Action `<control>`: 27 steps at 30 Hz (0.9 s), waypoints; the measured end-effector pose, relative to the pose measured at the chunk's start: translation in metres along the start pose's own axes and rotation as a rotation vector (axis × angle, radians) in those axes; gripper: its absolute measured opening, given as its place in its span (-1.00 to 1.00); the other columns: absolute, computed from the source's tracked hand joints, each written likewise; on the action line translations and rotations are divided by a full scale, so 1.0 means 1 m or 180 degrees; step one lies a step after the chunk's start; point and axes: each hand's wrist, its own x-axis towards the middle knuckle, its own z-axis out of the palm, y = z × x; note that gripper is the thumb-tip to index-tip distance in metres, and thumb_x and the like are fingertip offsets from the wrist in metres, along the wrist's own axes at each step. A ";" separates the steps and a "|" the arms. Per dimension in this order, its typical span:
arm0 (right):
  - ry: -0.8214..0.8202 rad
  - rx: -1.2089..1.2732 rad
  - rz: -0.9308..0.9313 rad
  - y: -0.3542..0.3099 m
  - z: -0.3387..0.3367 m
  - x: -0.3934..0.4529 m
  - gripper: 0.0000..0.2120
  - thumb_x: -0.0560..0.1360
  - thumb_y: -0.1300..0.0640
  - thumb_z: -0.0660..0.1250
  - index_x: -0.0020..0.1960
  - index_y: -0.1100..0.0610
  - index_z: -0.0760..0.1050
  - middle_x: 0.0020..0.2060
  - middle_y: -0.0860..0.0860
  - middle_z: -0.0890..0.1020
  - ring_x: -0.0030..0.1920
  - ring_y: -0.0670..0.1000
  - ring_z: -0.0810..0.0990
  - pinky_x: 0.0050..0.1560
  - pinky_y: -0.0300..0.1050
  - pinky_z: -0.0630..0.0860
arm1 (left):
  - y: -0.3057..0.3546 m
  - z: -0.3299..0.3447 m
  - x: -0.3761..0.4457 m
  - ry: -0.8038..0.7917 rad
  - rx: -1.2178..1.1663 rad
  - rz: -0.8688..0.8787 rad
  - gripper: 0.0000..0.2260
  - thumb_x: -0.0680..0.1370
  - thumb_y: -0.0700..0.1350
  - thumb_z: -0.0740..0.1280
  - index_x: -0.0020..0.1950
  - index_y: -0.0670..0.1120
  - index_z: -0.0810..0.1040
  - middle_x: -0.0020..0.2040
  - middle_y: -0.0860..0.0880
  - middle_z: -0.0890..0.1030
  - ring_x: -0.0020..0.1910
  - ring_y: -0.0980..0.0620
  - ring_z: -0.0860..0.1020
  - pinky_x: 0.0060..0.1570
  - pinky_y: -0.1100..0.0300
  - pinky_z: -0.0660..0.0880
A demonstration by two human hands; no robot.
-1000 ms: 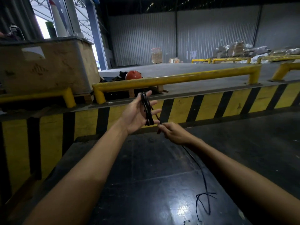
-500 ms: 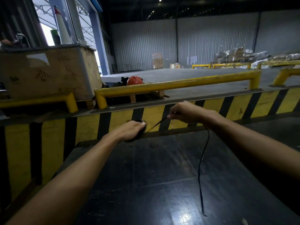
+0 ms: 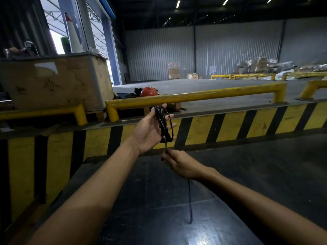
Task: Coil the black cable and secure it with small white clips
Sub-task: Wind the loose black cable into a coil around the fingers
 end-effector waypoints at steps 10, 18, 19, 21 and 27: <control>-0.0692 -0.1297 -0.0082 -0.023 -0.077 -0.009 -0.86 0.59 0.04 0.17 -0.02 0.00 0.49 -0.13 -0.05 0.59 -0.14 -0.10 0.57 -0.13 -0.16 0.52 | 0.003 -0.021 -0.008 0.0874 0.3331 -0.0043 -0.59 0.62 0.14 0.02 0.34 0.01 0.45 0.23 -0.08 0.52 0.10 -0.03 0.50 -0.10 0.15 0.43; 0.0718 -0.1468 -0.0317 0.010 -0.125 0.000 -0.85 0.54 0.00 0.20 -0.11 0.01 0.51 -0.31 -0.08 0.55 -0.32 -0.15 0.54 -0.31 -0.22 0.47 | -0.006 -0.005 -0.038 -0.0333 0.2543 -0.1395 -0.71 0.62 0.14 0.03 0.15 0.27 0.53 0.25 -0.05 0.50 0.17 -0.04 0.53 -0.03 0.17 0.55; 0.0765 -0.1364 -0.0190 0.018 -0.116 -0.002 -0.82 0.55 -0.03 0.17 -0.12 -0.01 0.49 -0.28 -0.05 0.58 -0.29 -0.10 0.57 -0.26 -0.16 0.53 | -0.003 -0.005 -0.040 -0.0353 0.2132 -0.1357 -0.69 0.61 0.12 0.06 0.19 0.20 0.54 0.29 -0.07 0.48 0.20 -0.04 0.53 -0.02 0.18 0.56; 0.0702 -0.0986 0.0136 0.030 -0.092 -0.011 -0.78 0.59 -0.06 0.10 -0.18 -0.11 0.45 -0.23 -0.02 0.60 -0.22 -0.07 0.59 -0.19 -0.10 0.56 | 0.000 -0.006 -0.042 -0.0446 0.1496 -0.1218 -0.66 0.60 0.11 0.07 0.25 0.15 0.55 0.30 -0.07 0.52 0.24 -0.10 0.54 0.03 0.09 0.58; 0.0754 -0.0142 0.0235 0.025 0.021 -0.037 -0.71 0.61 -0.11 0.03 -0.13 -0.05 0.46 -0.21 -0.03 0.63 -0.21 -0.04 0.60 -0.19 0.01 0.58 | 0.002 0.002 -0.030 -0.0179 0.0898 -0.0765 -0.65 0.59 0.13 0.07 0.20 0.15 0.59 0.21 -0.19 0.59 0.14 -0.15 0.62 -0.04 -0.08 0.60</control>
